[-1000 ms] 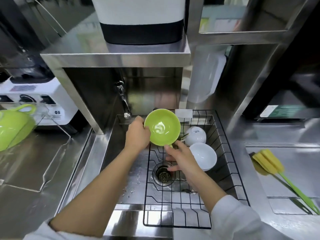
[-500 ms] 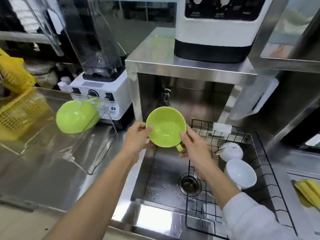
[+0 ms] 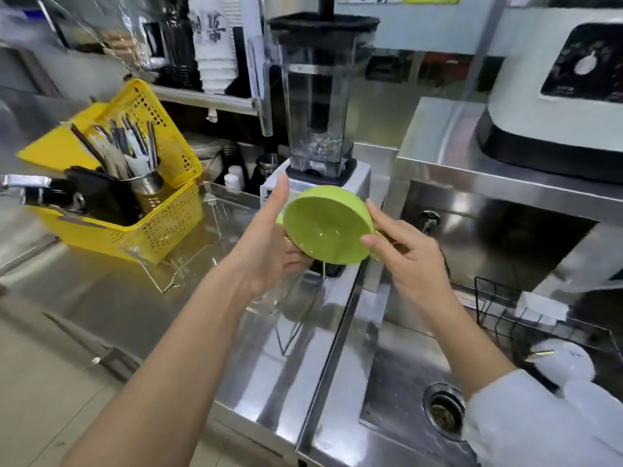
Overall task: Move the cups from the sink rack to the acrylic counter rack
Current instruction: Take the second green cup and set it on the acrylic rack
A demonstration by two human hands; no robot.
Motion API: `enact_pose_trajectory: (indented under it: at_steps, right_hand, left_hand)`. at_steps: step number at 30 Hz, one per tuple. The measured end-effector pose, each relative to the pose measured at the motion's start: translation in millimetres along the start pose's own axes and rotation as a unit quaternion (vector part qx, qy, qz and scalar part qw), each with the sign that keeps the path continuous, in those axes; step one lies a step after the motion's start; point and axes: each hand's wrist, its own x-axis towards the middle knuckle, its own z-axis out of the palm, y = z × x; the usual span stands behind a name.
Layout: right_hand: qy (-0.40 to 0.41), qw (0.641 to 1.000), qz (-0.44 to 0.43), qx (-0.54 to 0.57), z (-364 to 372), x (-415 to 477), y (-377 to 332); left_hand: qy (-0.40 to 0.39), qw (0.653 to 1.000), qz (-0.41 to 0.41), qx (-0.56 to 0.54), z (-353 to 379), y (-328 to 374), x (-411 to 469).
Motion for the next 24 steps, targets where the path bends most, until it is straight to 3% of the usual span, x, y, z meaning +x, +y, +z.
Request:
enact_pose_trajectory:
  at_steps: [5,11,15,19,24]
  right_hand:
    - [-0.025,0.998,-0.047,0.019,50.1,21.5,-12.6]
    - [-0.083,0.99,0.012,0.111,94.5,46.0,-26.1]
    - [-0.138,0.983,0.078,0.087,119.2,64.4,-32.3]
    - [-0.272,0.952,0.111,0.089,130.6,85.2,-37.4]
    - [-0.286,0.954,0.088,0.021,142.0,110.7,-30.7]
  left_hand:
    - [0.047,0.999,0.008,-0.027,-43.5,8.7,-7.2]
    - [0.074,0.992,0.068,-0.081,-88.9,15.6,-10.7]
    - [0.107,0.985,0.126,-0.044,-109.4,20.7,-4.5]
    - [0.098,0.98,0.172,-0.032,-126.9,25.7,4.5]
    - [0.045,0.981,0.174,0.073,-156.0,38.7,14.9]
